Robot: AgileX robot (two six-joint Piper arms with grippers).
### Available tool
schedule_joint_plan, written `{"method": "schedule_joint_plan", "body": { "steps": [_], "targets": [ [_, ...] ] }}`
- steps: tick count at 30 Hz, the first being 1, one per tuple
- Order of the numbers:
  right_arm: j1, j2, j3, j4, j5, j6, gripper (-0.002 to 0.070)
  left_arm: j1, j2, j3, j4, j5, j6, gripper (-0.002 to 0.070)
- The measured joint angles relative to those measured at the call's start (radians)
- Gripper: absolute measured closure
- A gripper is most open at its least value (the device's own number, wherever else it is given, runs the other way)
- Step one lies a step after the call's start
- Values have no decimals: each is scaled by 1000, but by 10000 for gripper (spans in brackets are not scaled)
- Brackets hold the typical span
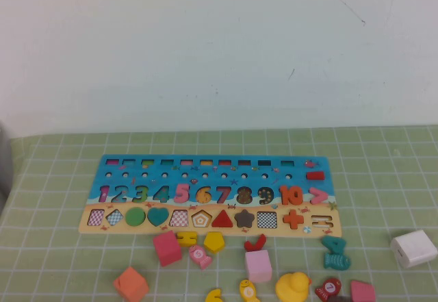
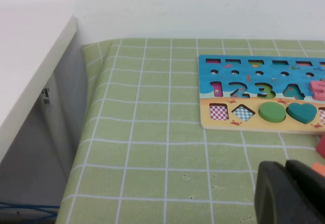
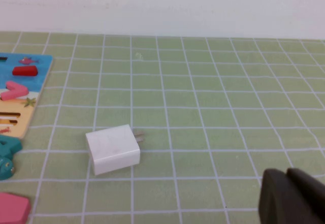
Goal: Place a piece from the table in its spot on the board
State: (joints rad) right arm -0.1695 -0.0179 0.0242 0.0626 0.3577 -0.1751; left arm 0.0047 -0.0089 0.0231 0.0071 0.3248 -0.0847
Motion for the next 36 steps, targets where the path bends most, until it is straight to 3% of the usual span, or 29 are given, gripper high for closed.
{"method": "schedule_joint_plan", "body": {
  "steps": [36],
  "targets": [
    [0,0,0,0,0,0,678,0,0,0,40,0,0,676]
  ]
}}
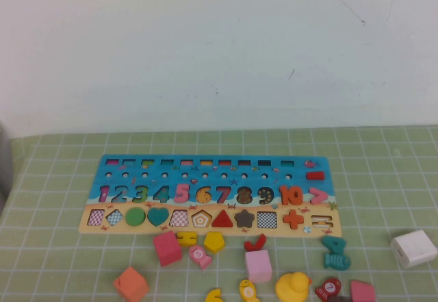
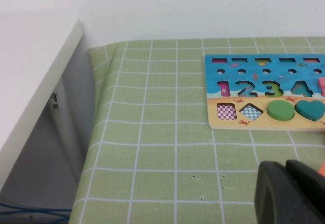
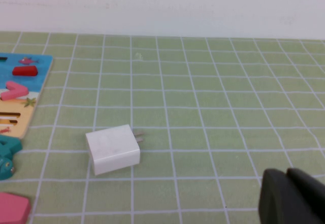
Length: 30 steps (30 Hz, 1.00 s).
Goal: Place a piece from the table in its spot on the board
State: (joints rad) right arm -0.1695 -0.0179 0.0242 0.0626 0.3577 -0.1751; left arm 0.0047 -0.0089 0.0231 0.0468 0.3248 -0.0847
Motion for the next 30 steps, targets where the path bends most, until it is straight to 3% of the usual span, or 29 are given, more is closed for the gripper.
{"method": "schedule_joint_plan", "body": {
  "steps": [3,6,8,9,11,14,26,30],
  "targets": [
    [0,0,0,0,0,0,678,0,0,0,-12,-23,0,676],
    [0,0,0,0,0,0,678,0,0,2,-122,-81,-24,676],
    [0,0,0,0,0,0,678,0,0,2,-256,-135,-83,676],
    [0,0,0,0,0,0,678,0,0,2,-455,-175,-169,676],
    [0,0,0,0,0,0,678,0,0,2,-650,-203,-249,676],
    [0,0,0,0,0,0,678,0,0,2,-802,-221,-288,676],
    [0,0,0,0,0,0,678,0,0,2,-1005,-228,-297,676],
    [0,0,0,0,0,0,678,0,0,-34,-1028,-157,-80,676]
  ]
}}
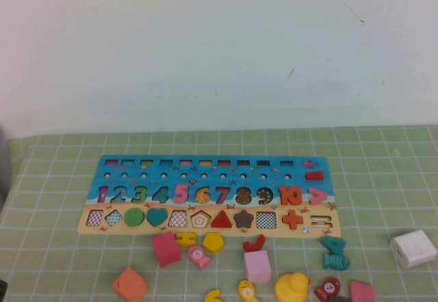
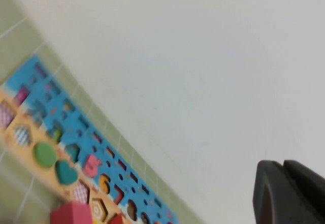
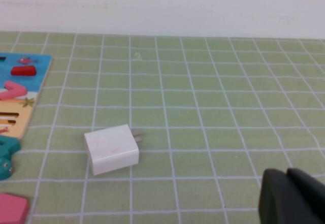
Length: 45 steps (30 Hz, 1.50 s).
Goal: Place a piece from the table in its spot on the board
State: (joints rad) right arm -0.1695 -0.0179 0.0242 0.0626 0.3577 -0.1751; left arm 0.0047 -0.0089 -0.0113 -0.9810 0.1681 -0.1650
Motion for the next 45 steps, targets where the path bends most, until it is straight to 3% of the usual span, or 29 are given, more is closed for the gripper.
{"method": "schedule_joint_plan", "body": {
  "steps": [4,7,16,19,25,32,37,45],
  "targets": [
    [0,0,0,0,0,0,678,0,35,-167,3,140,349,676],
    [0,0,0,0,0,0,678,0,168,-310,37,245,515,676],
    [0,0,0,0,0,0,678,0,677,-603,151,586,883,676],
    [0,0,0,0,0,0,678,-11,827,-671,236,635,924,676],
    [0,0,0,0,0,0,678,-197,1046,-794,545,658,804,676],
    [0,0,0,0,0,0,678,-509,1239,-882,981,678,421,676],
    [0,0,0,0,0,0,678,-651,1404,-922,1052,676,294,676],
    [0,0,0,0,0,0,678,-712,1661,-1003,1059,654,152,676]
  ]
}}
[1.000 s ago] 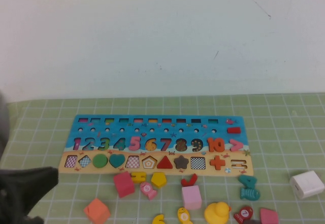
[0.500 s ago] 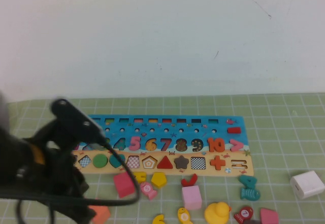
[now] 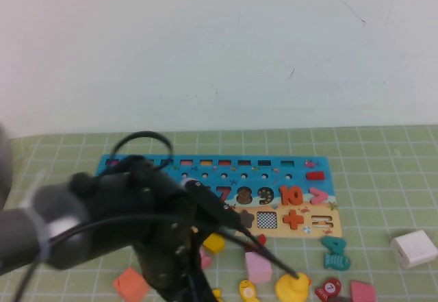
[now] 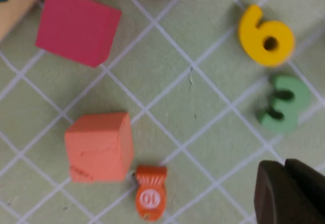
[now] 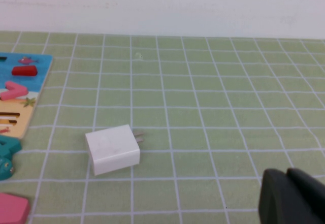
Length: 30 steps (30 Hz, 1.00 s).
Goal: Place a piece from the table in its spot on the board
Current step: Pick up the "number 6"
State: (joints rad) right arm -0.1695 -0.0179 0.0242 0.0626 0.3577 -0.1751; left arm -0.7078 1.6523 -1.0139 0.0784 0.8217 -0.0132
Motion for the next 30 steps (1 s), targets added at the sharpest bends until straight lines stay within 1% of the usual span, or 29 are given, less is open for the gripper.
{"method": "schedule_joint_plan", "body": {
  "steps": [3,5,8,9,10,11,13,15,18,25,30],
  "targets": [
    [0,0,0,0,0,0,678,0,79,-54,-11,7,-39,653],
    [0,0,0,0,0,0,678,0,123,-89,-40,18,-46,606],
    [0,0,0,0,0,0,678,0,179,-140,-95,30,-60,468],
    [0,0,0,0,0,0,678,0,196,-155,-117,32,-70,410],
    [0,0,0,0,0,0,678,0,227,-176,-155,32,-89,300],
    [0,0,0,0,0,0,678,0,241,-181,-165,32,-98,257],
    [0,0,0,0,0,0,678,0,266,-189,-180,28,-127,211],
    [0,0,0,0,0,0,678,0,285,-191,-184,18,-149,197],
    [0,0,0,0,0,0,678,0,305,-193,-187,-12,-184,197],
    [0,0,0,0,0,0,678,0,342,-193,-185,-90,-249,245],
    [0,0,0,0,0,0,678,0,357,-193,-154,-100,-277,257]
  ]
}}
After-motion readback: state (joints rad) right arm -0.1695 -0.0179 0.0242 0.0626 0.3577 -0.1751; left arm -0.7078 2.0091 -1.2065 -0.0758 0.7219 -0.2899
